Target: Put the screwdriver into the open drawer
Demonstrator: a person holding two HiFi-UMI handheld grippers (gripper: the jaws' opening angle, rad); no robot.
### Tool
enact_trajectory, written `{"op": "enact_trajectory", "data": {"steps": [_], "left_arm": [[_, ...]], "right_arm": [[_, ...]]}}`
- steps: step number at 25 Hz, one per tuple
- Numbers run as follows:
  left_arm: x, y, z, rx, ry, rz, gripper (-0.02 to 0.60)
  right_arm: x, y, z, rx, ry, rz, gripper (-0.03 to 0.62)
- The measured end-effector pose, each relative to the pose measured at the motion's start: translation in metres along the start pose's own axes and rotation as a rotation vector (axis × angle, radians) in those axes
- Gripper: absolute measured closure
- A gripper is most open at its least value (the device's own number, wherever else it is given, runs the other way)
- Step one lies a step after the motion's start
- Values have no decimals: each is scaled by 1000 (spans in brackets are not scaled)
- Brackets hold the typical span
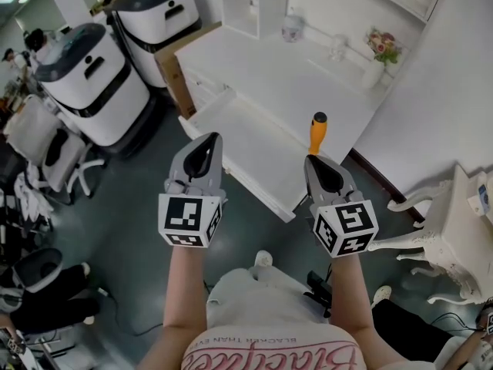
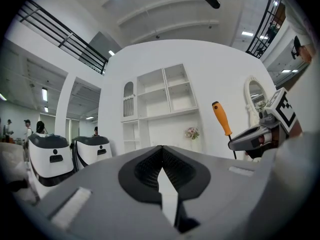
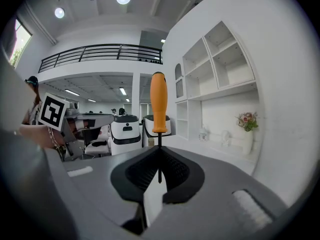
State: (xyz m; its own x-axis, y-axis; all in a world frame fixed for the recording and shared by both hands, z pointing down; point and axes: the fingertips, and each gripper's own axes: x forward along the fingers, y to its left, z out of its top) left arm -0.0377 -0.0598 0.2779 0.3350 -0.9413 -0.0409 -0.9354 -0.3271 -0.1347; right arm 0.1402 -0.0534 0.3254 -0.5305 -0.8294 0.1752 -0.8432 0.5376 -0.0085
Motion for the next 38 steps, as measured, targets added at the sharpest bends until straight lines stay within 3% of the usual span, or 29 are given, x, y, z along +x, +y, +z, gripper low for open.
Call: {"op": "enact_trajectory", "data": {"steps": [8, 24, 38], "left_arm": [[22, 6, -6, 1, 27, 31, 565], [69, 44, -33, -38, 58, 39, 565], [128, 80, -76, -70, 128, -27, 565]], "right_arm": [[24, -17, -11, 11, 34, 45, 583], [92, -28, -44, 47, 146, 53, 583], [173, -39, -103, 105, 324, 34, 583]]}}
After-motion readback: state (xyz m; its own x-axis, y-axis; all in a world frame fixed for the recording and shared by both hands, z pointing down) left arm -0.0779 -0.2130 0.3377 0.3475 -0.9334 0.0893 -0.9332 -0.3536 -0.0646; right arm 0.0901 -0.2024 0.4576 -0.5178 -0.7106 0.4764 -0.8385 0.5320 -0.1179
